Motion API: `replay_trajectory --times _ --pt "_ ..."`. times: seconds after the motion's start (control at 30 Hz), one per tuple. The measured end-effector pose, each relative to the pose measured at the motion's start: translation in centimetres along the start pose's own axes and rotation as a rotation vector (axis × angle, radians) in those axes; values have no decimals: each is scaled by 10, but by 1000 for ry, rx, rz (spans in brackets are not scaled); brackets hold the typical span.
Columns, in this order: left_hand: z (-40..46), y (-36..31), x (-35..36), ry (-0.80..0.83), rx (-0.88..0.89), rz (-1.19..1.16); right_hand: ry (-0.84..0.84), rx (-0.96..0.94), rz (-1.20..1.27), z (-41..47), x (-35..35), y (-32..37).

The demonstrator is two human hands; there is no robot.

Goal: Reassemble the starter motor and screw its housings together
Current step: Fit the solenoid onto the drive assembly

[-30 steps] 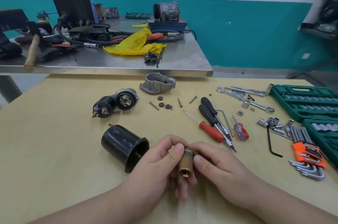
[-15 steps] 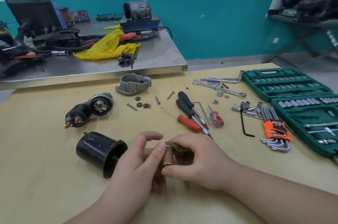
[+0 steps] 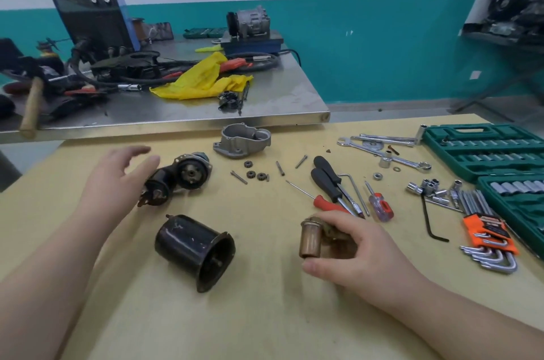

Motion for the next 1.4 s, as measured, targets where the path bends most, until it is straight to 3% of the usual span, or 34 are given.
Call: replay_trajectory --times 0.13,0.27,0.43,0.7,0.9,1.23,1.4 --pt "3 24 21 156 -199 -130 -18 23 -25 1 0 -3" --pt "8 21 20 221 -190 -129 -6 16 -47 1 1 -2" --pt "11 20 -5 387 -114 95 0 22 -31 1 1 -5" --pt "11 36 -10 435 -136 385 30 6 -59 0 5 4" --pt "10 20 -16 327 0 377 -26 24 42 -1 -1 -1" --pt "-45 -94 -48 -208 610 695 -42 25 323 -6 -5 -1" --pt "-84 -147 -63 -231 834 576 -112 23 466 -4 -13 -2"
Point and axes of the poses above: each hand's wrist, its own z-axis towards the middle knuckle, its own x-axis out of the palm, y = z × x, the point moved 8 cm from there along z, towards the middle knuckle, and after that the axes turned 10 degrees about y, right-handed, at the moved point
